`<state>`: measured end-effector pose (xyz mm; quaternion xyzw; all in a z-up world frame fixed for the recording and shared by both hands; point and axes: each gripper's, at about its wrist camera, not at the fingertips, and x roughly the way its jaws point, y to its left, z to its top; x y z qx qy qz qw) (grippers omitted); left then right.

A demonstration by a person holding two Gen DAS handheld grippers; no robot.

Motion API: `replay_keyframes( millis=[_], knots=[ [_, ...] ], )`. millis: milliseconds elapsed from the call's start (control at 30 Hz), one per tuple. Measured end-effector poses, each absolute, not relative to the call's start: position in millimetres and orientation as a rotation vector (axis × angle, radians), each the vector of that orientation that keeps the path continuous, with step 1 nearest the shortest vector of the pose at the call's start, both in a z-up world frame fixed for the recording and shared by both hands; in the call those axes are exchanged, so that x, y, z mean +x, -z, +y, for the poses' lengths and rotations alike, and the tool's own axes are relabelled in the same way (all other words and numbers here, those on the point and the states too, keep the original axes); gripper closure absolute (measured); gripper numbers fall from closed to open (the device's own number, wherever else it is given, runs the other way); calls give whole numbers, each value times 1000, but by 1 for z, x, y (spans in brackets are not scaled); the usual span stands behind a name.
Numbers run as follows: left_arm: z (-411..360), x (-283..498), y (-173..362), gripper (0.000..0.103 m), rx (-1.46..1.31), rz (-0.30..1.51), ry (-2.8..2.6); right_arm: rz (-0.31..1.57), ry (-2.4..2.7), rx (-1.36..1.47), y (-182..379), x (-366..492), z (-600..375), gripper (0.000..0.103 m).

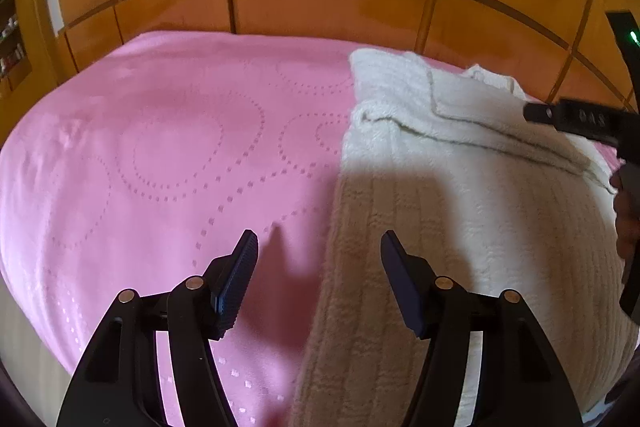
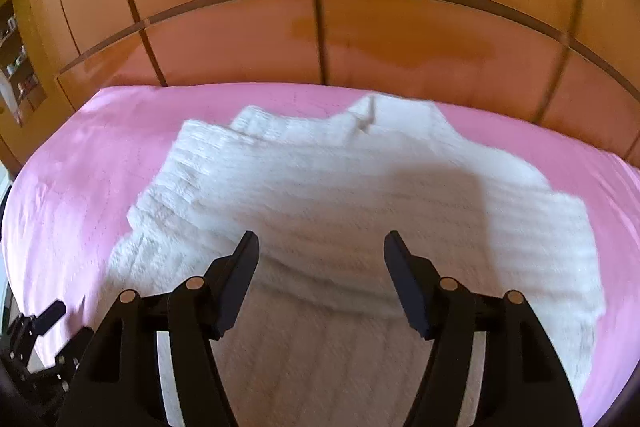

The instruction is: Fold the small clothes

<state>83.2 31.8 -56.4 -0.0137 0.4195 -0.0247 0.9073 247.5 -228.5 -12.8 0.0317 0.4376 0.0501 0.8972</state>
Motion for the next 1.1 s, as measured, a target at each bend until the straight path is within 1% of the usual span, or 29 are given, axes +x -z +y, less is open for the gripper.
replay_keyframes(
  millis=[233, 333, 433, 500, 533, 567, 633, 733, 833, 933, 967, 1000, 1067, 1100],
  knots=[
    [47, 84, 64, 40, -79, 895, 35, 935, -134, 27, 21, 275, -208, 40],
    [48, 86, 67, 40, -89, 905, 32, 958, -141, 7, 30, 284, -200, 43],
    [47, 84, 66, 40, -78, 900, 35, 999, -156, -3, 43, 292, -194, 60],
    [45, 83, 66, 40, -71, 898, 39, 1003, -176, -38, 48, 292, -187, 83],
    [45, 83, 67, 40, -71, 899, 40, 1004, -184, -49, 48, 291, -184, 87],
    [45, 84, 67, 40, -70, 900, 39, 1003, -186, -71, 48, 290, -180, 94],
    [46, 83, 66, 40, -72, 899, 40, 982, -186, -104, 43, 285, -174, 97],
    [46, 82, 65, 40, -73, 894, 35, 956, -205, -88, 35, 279, -172, 97],
    [45, 79, 65, 40, -68, 893, 34, 989, -205, -81, 48, 282, -173, 97],
    [45, 77, 63, 40, -64, 891, 33, 982, -203, -43, 52, 284, -178, 93],
    [45, 75, 63, 40, -62, 889, 32, 978, -208, -13, 50, 283, -181, 85],
    [45, 73, 62, 40, -60, 890, 29, 974, -211, 5, 48, 281, -184, 71],
    [47, 71, 62, 40, -63, 893, 28, 958, -218, 33, 41, 274, -189, 52],
    [48, 69, 62, 40, -63, 892, 27, 948, -220, 37, 37, 267, -192, 51]
  ],
)
